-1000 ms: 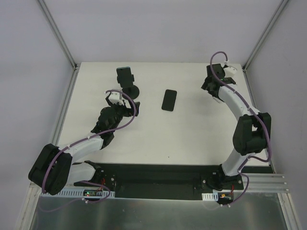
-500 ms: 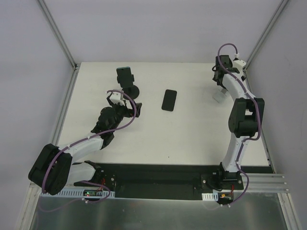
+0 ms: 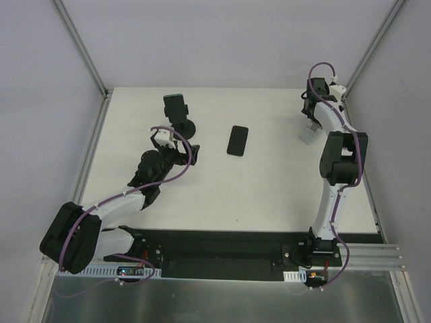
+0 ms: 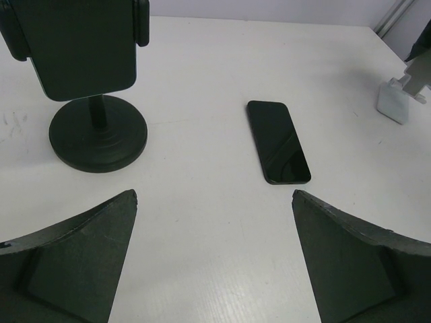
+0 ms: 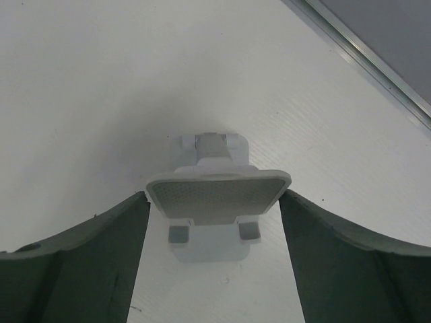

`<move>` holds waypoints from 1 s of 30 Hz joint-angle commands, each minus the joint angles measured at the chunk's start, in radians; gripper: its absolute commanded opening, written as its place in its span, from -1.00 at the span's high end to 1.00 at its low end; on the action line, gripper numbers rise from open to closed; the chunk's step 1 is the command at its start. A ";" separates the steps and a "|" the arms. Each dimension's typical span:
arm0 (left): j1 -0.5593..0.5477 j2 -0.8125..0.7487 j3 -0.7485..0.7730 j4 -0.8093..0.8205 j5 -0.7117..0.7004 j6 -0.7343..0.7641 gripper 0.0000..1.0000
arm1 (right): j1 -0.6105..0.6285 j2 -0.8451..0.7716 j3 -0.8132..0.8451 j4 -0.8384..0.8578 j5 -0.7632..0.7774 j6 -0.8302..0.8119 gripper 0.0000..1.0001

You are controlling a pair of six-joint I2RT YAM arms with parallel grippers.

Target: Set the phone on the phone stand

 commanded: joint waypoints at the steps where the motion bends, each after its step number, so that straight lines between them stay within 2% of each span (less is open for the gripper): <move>1: 0.007 -0.015 0.027 0.033 -0.011 -0.003 -0.92 | 0.003 -0.016 0.013 0.050 0.002 -0.028 -0.47; 4: 0.007 -0.026 0.019 0.033 -0.031 0.003 -0.92 | 0.001 -0.013 0.002 0.082 -0.006 -0.049 -0.17; 6: 0.007 -0.032 0.016 0.030 -0.046 0.010 -0.92 | 0.001 -0.013 0.003 0.083 -0.006 -0.062 -0.12; 9: 0.005 -0.046 0.009 0.027 -0.077 0.015 -0.92 | 0.010 -0.039 -0.030 0.131 -0.010 -0.103 0.34; 10: 0.007 -0.055 0.006 0.026 -0.097 0.014 -0.92 | 0.016 -0.065 -0.038 0.145 -0.012 -0.114 0.68; 12: 0.007 -0.064 -0.007 0.024 -0.177 0.001 -0.92 | 0.047 -0.102 -0.082 0.203 -0.003 -0.149 0.98; 16: 0.005 -0.104 -0.027 0.000 -0.322 -0.043 -0.92 | 0.191 -0.234 -0.161 0.355 0.150 -0.316 0.99; 18: 0.005 -0.118 -0.037 -0.005 -0.371 -0.046 -0.92 | 0.295 -0.268 -0.182 0.396 0.230 -0.324 0.99; 20: 0.005 -0.124 -0.042 -0.023 -0.466 -0.040 -0.93 | 0.384 -0.309 -0.208 0.462 0.237 -0.358 0.99; 22: 0.007 -0.121 -0.044 -0.040 -0.581 -0.058 -0.94 | 0.433 -0.317 -0.215 0.537 0.171 -0.373 0.99; 25: 0.007 -0.121 -0.054 -0.056 -0.640 -0.092 -0.97 | 0.516 -0.297 -0.196 0.598 0.061 -0.405 0.99; 27: 0.008 -0.113 -0.071 -0.010 -0.612 -0.082 -0.96 | 0.565 -0.277 -0.176 0.620 0.001 -0.450 0.99; 30: 0.008 -0.078 -0.070 0.047 -0.536 -0.033 -0.95 | 0.610 -0.231 -0.123 0.562 -0.047 -0.424 0.99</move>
